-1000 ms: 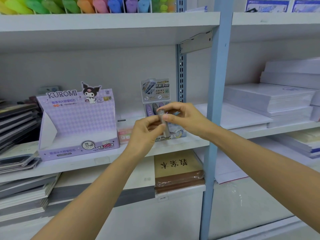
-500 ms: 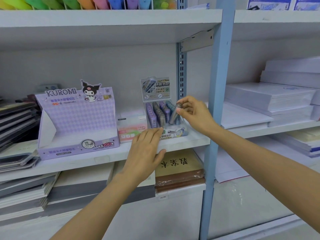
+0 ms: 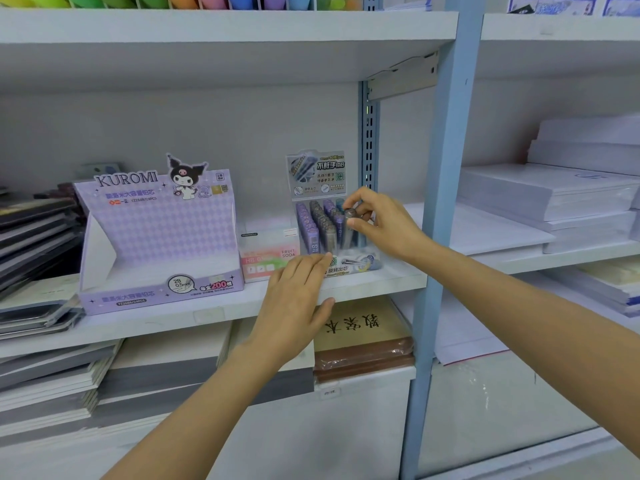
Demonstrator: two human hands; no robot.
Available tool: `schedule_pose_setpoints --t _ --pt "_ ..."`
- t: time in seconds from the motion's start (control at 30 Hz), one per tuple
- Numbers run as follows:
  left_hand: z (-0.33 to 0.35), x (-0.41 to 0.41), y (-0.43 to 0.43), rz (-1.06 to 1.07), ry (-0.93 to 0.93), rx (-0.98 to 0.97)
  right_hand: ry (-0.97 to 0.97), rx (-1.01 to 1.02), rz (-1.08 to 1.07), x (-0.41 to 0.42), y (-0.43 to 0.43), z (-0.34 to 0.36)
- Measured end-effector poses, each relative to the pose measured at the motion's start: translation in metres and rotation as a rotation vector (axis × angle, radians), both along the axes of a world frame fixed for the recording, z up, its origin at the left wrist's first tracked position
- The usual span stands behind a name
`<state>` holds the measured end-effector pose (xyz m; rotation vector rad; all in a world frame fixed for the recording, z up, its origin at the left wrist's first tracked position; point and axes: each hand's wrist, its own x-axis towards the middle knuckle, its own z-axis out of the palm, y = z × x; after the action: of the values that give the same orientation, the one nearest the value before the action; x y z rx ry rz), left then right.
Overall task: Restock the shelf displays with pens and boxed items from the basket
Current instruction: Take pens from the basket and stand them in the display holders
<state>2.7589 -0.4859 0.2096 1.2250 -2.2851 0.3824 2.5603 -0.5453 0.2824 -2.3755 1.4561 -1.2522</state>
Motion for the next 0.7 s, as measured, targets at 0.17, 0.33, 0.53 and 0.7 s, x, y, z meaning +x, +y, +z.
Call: schedule_pose_setpoints --t 0.17,0.33,0.53,0.7 --pt "-0.001 0.0 0.0 -0.015 0.018 0.001 0.063 -0.02 -0.055 0.001 -0.006 -0.005" --pt "-0.002 0.002 0.0 -0.051 0.037 0.009 0.102 0.013 -0.07 0.0 -0.003 -0.013" --pt "-0.031 0.026 0.014 -0.11 0.109 -0.142 -0.117 -0.264 0.107 0.024 0.042 -0.041" --pt "-0.104 0.067 0.029 0.036 0.233 -0.304 -0.038 -0.062 0.417 0.074 0.079 -0.108"
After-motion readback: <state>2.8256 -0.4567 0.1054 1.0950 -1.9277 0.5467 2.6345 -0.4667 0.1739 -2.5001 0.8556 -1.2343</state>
